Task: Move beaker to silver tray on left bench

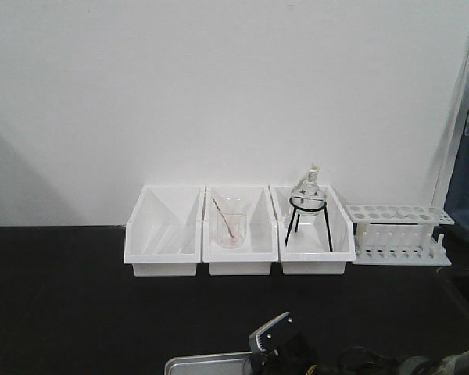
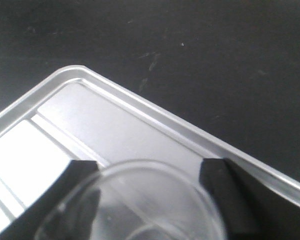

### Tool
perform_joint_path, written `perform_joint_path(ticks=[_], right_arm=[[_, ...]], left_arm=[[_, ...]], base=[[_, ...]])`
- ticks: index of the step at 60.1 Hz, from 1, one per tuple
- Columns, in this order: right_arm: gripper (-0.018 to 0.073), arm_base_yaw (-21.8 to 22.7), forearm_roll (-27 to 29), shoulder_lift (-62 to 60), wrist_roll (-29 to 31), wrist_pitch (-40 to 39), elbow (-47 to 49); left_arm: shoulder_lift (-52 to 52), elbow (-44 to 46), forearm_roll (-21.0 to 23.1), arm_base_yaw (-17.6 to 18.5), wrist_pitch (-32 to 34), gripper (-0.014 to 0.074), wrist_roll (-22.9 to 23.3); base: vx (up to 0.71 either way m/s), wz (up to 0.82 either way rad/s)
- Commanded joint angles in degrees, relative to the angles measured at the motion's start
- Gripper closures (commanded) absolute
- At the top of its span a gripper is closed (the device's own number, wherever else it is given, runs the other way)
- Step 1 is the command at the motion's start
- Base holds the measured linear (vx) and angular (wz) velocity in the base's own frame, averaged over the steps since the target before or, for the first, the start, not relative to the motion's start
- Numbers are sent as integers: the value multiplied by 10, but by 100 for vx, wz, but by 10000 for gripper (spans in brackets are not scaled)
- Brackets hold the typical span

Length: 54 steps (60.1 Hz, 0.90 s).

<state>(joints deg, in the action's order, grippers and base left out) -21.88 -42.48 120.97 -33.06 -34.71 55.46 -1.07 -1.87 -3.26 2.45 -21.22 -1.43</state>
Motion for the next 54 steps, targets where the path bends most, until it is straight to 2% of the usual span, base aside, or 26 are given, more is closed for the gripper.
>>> perform_joint_path(ticks=[1, 6, 18, 29, 37, 41, 46, 54], right_arm=[[-40, 3, 11, -37, -2, -31, 13], [-66, 3, 11, -57, -5, -31, 13], [-46, 3, 9, -135, -26, 3, 13], [22, 3, -13, -248, -82, 107, 13], [199, 1, -72, -348, -163, 210, 11], [335, -2, -103, -407, -219, 269, 11], [559, -16, -120, -479, -255, 371, 11], [575, -34, -118, -567, -255, 496, 11]], left_arm=[[-4, -11, 2, 4, 43, 595, 1], [-4, -11, 2, 4, 43, 595, 1], [-4, -11, 2, 4, 43, 595, 1], [-4, -11, 2, 4, 43, 595, 1], [-4, -11, 2, 4, 43, 595, 1], [-4, -11, 2, 4, 43, 595, 1], [-4, -11, 2, 4, 43, 595, 1], [-4, -11, 2, 4, 43, 595, 1]], base=[[0, 0], [0, 0], [0, 0], [0, 0], [0, 0], [0, 0], [0, 0], [0, 0]])
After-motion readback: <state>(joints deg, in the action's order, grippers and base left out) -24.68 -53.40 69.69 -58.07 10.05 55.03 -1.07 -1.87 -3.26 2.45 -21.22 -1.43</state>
